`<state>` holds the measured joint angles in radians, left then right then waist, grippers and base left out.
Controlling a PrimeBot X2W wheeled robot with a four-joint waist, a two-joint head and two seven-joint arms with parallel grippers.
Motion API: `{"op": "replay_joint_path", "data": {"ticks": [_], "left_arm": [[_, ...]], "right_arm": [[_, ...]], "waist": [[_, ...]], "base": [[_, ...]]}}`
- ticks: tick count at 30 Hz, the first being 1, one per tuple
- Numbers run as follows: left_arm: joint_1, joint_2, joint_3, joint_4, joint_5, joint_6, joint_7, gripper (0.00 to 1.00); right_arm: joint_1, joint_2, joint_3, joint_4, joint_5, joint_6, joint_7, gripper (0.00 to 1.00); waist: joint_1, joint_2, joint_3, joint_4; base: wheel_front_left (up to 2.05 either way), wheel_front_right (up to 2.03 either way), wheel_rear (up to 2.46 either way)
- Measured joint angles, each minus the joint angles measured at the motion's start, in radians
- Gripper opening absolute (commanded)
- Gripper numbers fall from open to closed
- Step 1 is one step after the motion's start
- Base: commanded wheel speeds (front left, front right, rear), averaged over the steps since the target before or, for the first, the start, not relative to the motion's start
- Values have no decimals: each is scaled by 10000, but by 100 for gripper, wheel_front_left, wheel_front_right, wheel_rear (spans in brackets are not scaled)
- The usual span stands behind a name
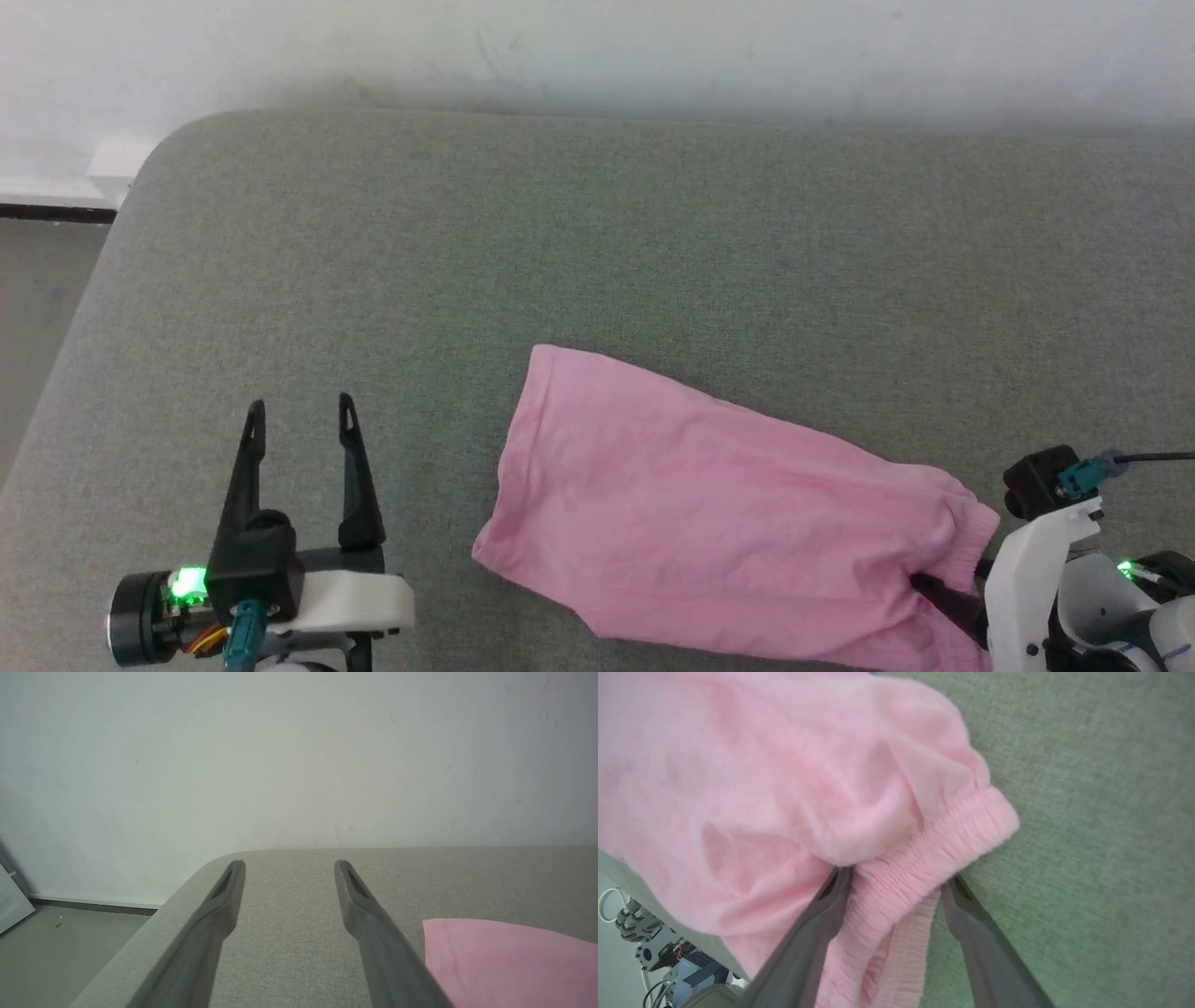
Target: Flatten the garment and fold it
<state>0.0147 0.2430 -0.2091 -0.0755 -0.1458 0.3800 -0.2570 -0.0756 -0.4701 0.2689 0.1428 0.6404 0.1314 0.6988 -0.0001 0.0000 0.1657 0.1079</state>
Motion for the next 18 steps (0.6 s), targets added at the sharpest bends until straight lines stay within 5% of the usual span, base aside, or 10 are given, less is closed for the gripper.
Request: {"op": "replay_joint_path", "data": {"ticks": [2, 3, 13, 18], "left_arm": [[0, -151, 132, 82, 259, -253, 0, 100], [0, -240, 203, 98, 328, -362, 0, 100], [2, -529, 706, 324, 953, -936, 2, 100], [-2, -593, 840, 359, 1104, -991, 0, 100]], "right_arm": [[-26, -15, 148, 25, -8, -4, -44, 94], [-35, -33, 209, 25, -6, -15, -109, 0], [-417, -159, 407, -61, 196, -12, -656, 0], [-926, -779, -23, -341, 314, 0, -679, 0]], "waist": [[0, 0, -9, -5], [-1, 0, -24, -11], [2, 0, -255, -289], [2, 0, -358, -452]], "base": [[0, 0, 0], [0, 0, 0], [0, 0, 0], [0, 0, 0]]}}
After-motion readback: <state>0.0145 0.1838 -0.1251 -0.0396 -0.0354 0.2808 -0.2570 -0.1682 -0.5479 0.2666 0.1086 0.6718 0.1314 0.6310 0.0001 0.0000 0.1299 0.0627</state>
